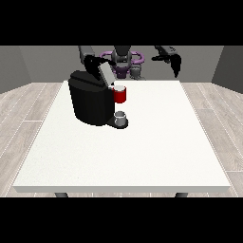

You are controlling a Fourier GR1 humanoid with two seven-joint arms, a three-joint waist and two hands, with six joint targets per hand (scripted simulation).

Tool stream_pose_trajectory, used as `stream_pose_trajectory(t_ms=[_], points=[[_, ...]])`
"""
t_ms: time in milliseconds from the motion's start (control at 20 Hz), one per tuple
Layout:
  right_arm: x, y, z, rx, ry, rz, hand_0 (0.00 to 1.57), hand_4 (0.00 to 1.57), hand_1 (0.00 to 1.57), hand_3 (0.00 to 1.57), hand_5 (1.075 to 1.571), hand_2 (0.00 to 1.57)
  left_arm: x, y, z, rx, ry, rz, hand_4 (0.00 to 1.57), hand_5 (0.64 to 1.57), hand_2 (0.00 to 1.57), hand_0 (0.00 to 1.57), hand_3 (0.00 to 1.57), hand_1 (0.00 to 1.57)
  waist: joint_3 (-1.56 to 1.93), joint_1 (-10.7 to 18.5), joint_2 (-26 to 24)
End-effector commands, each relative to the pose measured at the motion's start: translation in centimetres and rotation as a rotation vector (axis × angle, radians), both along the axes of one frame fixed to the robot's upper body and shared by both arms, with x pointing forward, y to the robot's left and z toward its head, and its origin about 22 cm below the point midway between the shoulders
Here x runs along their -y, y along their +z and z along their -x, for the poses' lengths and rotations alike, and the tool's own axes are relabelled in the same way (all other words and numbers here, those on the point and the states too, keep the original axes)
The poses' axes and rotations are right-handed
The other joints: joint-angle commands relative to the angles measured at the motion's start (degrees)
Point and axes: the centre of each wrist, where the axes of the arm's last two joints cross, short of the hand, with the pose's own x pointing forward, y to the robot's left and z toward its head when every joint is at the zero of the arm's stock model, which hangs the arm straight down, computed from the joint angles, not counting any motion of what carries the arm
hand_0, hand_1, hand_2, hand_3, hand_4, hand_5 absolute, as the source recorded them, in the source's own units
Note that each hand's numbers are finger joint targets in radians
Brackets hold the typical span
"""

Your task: Insert the coffee pod into the coffee machine and close the lid

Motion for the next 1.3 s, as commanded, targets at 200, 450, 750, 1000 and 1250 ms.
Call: stream_pose_trajectory(t_ms=[200, 450, 750, 1000, 1250], points=[[-1.2, -0.2, -0.8, -0.049, -0.004, 0.036, 0.00, 0.18, 0.00, 0.00, 1.571, 0.00, -1.2, -0.7, 1.2, -0.003, -0.027, -0.015, 0.14, 1.571, 0.00, 0.00, 0.00, 0.00, 0.20, 2.97, -0.18], [-5.6, 5.0, -1.9, 0.016, 0.096, 0.080, 0.00, 0.00, 0.00, 0.00, 1.571, 0.00, -0.9, -1.7, -0.2, -0.003, 0.025, -0.015, 0.16, 1.571, 0.00, 0.00, 0.00, 0.00, 0.17, 0.05, 1.11], [-6.0, 4.0, -1.9, 0.049, 0.092, 0.138, 0.00, 0.12, 0.00, 0.00, 1.571, 0.00, -1.0, -1.7, -0.1, 0.006, 0.023, 0.008, 0.00, 1.571, 0.00, 0.00, 0.00, 0.00, 0.19, 0.19, 0.74], [-4.1, 2.9, -2.7, 0.043, 0.057, 0.120, 0.00, 0.07, 0.00, 0.00, 1.571, 0.00, 0.5, 2.2, -0.7, 0.054, -0.046, -0.001, 0.18, 1.571, 0.00, 0.00, 0.00, 0.00, 0.21, 3.07, 0.19], [-6.6, 1.7, -1.4, 0.079, 0.160, 0.039, 0.00, 0.13, 0.00, 0.00, 1.571, 0.00, 2.7, -1.0, 1.2, 0.054, -0.041, 0.033, 0.21, 1.571, 0.00, 0.00, 0.00, 0.00, 0.21, 1.41, -2.49]])
